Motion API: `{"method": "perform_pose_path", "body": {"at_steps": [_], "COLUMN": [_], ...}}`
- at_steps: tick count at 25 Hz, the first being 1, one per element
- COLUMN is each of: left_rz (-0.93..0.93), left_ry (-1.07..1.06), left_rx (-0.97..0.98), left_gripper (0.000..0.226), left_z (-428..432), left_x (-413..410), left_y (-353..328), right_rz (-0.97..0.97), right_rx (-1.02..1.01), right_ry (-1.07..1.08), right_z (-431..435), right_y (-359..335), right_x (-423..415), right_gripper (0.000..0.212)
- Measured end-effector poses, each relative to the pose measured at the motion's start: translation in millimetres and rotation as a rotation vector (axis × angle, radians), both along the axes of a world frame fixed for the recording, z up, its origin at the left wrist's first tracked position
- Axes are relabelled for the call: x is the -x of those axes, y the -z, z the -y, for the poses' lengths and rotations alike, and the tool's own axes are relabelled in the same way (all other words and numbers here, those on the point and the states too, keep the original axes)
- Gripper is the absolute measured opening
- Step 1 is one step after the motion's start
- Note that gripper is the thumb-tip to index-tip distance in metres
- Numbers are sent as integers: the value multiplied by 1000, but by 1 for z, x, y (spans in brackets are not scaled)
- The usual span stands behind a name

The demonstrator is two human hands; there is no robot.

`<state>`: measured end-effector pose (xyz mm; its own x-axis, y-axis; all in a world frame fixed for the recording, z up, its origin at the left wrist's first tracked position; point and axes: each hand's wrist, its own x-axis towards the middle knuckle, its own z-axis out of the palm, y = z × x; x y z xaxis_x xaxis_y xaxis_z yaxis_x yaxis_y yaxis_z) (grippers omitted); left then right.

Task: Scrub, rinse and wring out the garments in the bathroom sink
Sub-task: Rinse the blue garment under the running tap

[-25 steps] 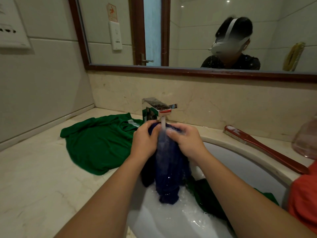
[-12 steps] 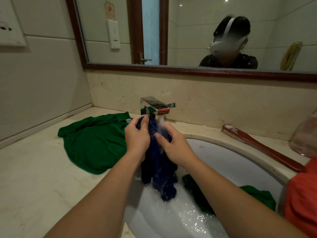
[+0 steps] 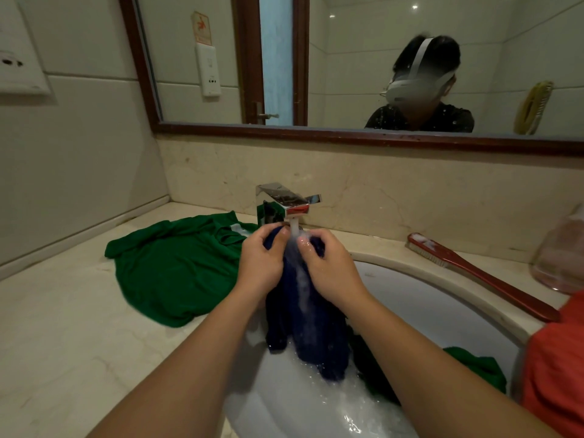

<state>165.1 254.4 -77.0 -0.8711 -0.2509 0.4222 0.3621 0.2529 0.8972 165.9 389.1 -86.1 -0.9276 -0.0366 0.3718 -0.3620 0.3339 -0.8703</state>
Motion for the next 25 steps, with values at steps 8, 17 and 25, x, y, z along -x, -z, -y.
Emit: {"method": "perform_pose_path", "body": {"at_steps": [8,17,25], "left_rz": [-107,-19,142], "left_ry": [-133,14,89], "left_rx": [44,60,-359], "left_gripper": [10,17,14], "left_z": [4,1,-6], "left_x": [2,8,10], "left_y": [0,9,7], "right_rz": [-52,-45,-89], "right_rx": [14,119,49], "right_ry": [-8,148,147], "right_z": [0,-6,-3], "right_y": [-5,-8,-6], "right_x": [0,4,4], "right_gripper": [15,16,18]}}
